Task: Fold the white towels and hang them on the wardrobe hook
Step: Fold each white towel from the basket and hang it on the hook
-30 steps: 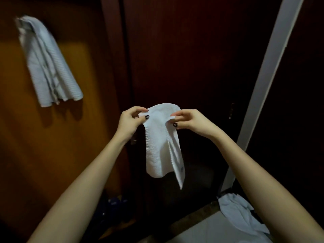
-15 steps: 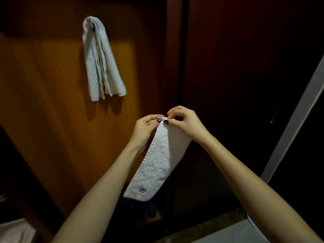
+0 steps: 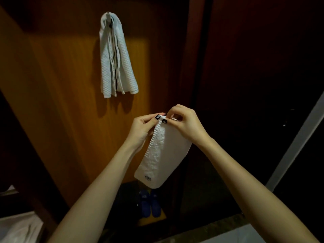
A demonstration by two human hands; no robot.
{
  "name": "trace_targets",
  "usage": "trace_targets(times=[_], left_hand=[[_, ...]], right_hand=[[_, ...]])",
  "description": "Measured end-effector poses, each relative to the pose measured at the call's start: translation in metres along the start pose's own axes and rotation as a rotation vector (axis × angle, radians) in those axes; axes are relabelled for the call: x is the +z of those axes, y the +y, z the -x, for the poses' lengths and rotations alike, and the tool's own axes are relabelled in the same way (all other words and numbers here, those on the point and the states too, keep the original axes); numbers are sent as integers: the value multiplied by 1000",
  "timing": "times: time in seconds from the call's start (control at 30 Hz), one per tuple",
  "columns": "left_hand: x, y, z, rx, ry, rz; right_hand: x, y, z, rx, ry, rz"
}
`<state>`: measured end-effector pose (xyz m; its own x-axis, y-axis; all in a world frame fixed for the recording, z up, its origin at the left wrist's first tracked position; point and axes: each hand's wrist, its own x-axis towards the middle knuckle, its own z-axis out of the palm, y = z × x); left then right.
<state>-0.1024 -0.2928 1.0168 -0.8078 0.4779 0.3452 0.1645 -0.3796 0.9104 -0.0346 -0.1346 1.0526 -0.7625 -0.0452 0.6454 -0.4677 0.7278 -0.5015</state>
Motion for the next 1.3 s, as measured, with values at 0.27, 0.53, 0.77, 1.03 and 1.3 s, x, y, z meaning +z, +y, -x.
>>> trace_targets(times=[0.27,0.53,0.77,1.03,1.3], left_hand=[[-10,3,-5,23,-62,4],[-6,2,-14,208,-14,-198],[-29,9,-36,224,217,-121],[-48,13,-50,274,324,-208],[-49,12,-39,442,250,-630]], right_hand=[[1,5,-13,26,26,-35],[6,15,-16,91,56,-182],[-11,37,-9,246,-44,-91],[-10,39,-18,260,54,-52],[-2,38,-30,276,214,-54]])
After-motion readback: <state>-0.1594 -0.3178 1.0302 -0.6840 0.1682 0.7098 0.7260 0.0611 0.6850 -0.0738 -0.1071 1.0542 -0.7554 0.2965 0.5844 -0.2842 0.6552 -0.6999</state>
